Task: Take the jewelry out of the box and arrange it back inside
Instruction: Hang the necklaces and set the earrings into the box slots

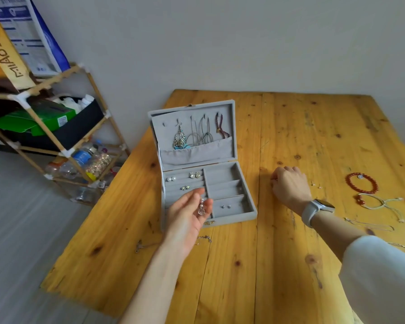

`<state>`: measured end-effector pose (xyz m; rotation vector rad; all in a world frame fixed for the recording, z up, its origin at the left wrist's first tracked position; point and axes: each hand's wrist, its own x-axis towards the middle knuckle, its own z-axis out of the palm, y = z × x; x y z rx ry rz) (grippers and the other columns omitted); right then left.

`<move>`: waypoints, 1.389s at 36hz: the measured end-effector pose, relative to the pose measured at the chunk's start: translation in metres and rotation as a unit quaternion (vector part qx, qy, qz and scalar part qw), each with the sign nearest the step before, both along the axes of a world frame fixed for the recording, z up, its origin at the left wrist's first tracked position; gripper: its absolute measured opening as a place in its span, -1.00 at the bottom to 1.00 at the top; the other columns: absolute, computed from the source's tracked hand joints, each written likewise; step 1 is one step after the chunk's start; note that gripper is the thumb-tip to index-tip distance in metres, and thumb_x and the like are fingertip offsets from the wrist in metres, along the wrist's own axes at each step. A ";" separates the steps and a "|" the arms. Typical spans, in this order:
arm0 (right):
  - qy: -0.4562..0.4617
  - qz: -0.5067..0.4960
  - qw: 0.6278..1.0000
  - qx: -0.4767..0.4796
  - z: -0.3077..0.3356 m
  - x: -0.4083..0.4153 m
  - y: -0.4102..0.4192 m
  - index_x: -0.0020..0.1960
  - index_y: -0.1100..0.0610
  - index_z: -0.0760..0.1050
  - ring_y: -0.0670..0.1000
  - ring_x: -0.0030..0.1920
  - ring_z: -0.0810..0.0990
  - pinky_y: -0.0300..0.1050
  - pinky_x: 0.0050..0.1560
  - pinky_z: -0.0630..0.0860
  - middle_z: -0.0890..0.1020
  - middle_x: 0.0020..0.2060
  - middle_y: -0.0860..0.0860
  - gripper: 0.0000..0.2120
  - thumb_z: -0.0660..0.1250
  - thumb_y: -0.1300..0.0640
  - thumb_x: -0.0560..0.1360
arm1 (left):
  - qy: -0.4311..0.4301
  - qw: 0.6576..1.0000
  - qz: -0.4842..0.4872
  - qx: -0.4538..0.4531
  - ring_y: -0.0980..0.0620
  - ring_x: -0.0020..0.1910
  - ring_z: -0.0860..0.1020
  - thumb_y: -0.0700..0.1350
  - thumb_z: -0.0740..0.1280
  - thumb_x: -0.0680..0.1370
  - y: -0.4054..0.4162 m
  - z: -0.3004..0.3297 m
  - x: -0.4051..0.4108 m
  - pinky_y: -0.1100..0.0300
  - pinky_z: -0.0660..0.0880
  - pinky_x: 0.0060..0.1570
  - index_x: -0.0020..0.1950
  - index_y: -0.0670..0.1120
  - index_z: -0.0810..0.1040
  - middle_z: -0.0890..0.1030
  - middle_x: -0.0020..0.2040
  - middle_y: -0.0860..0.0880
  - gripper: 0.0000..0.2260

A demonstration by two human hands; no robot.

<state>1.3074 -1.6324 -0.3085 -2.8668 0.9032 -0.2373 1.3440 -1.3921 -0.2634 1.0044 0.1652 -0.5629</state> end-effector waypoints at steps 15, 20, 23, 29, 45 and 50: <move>-0.156 0.217 0.902 0.339 0.042 0.022 0.127 -0.19 0.11 0.54 -0.22 -0.41 0.52 -0.41 -0.26 0.43 0.53 -0.43 -0.14 -0.89 0.33 0.29 0.44 | -0.007 0.989 0.008 0.145 -0.07 -0.04 0.56 -0.53 0.04 0.52 0.059 -0.005 0.037 0.13 0.49 0.00 0.25 -0.39 0.38 0.54 0.03 -0.25 -0.66; -0.078 0.236 0.893 0.374 0.036 0.026 0.149 0.00 0.21 0.59 0.01 -0.18 0.59 -0.16 -0.02 0.51 0.59 -0.27 -0.01 -0.84 0.25 0.28 0.50 | -0.154 0.943 -0.031 0.294 0.08 -0.05 0.61 -0.46 0.14 0.54 0.080 -0.009 0.036 0.35 0.56 -0.13 0.03 -0.18 0.50 0.60 0.01 -0.13 -0.75; -0.066 0.276 0.901 0.327 0.038 0.023 0.154 0.11 0.20 0.56 -0.10 -0.13 0.50 -0.39 -0.09 0.33 0.60 -0.16 0.00 -0.76 0.17 0.30 0.53 | -0.195 0.931 -0.044 0.304 0.12 -0.11 0.64 -0.44 0.16 0.54 0.092 -0.008 0.036 0.35 0.56 -0.15 -0.02 -0.21 0.51 0.63 -0.05 -0.10 -0.79; -0.036 0.368 0.864 0.341 0.051 0.022 0.163 0.00 0.12 0.58 -0.11 -0.20 0.59 -0.40 -0.12 0.46 0.67 -0.17 0.02 -0.86 0.28 0.26 0.50 | -0.256 0.904 -0.050 0.340 0.20 -0.16 0.63 -0.39 0.17 0.55 0.109 -0.018 0.033 0.40 0.52 -0.15 -0.04 -0.07 0.52 0.65 -0.09 0.03 -0.75; 0.043 0.347 0.872 0.343 0.057 0.053 0.161 -0.15 0.11 0.56 -0.19 -0.35 0.55 -0.37 -0.21 0.48 0.63 -0.29 0.00 -0.85 0.31 0.33 0.44 | -0.340 0.844 -0.014 0.414 0.38 -0.03 0.53 -0.36 0.20 0.55 0.114 -0.037 0.030 0.48 0.36 -0.01 0.03 0.00 0.58 0.62 -0.13 0.27 -0.70; 0.055 0.339 0.896 0.282 0.052 0.058 0.158 -0.06 0.18 0.59 -0.04 -0.16 0.57 -0.37 -0.14 0.47 0.61 -0.23 0.01 -0.88 0.31 0.30 0.45 | -0.330 0.867 0.014 0.373 0.38 -0.04 0.54 -0.40 0.19 0.54 0.111 -0.034 0.029 0.58 0.35 -0.06 0.05 -0.07 0.58 0.62 -0.07 0.13 -0.70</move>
